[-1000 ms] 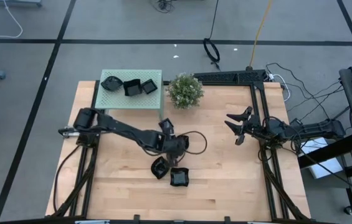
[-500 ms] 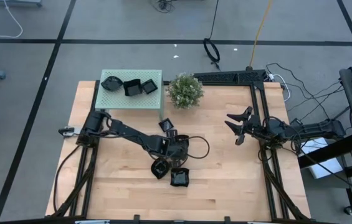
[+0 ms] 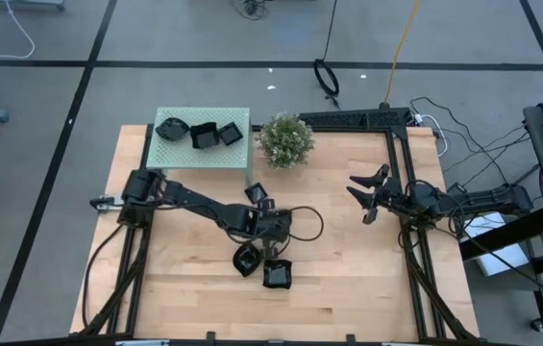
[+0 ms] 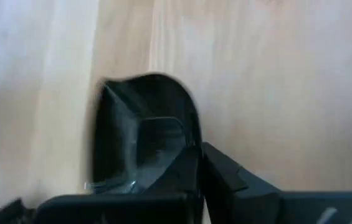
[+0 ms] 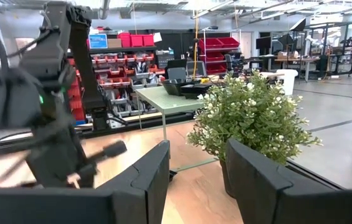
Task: Pick & Place Mini shaped plates
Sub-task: Stack the leaf shape plate on top of the leaf shape plate on the shelf
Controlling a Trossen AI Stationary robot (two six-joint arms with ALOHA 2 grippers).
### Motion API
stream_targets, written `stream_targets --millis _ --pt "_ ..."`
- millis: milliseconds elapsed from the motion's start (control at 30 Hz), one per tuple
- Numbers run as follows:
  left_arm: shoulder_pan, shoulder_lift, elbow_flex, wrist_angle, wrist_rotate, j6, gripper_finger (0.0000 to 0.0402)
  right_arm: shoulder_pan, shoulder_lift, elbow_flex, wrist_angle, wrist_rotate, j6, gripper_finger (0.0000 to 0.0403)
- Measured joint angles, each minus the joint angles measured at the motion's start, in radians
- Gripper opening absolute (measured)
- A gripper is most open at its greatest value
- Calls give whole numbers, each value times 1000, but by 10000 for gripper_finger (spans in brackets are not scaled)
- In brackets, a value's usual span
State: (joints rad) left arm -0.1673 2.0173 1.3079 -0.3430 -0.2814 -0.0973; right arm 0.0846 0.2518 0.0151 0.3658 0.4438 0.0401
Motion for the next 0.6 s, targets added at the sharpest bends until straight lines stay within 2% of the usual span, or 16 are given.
stream_targets --millis 167,333,467,600 --pt "-1 -119 0 20 8 18 6 0 0 0 2 0 0 144" --pt "0 -266 1 60 -52 86 5 0 1 0 0 0 0 144" --pt "6 -380 2 64 -190 130 9 0 0 0 1 0 0 144" --pt "27 -476 2 45 -424 150 7 0 0 0 1 0 0 144"
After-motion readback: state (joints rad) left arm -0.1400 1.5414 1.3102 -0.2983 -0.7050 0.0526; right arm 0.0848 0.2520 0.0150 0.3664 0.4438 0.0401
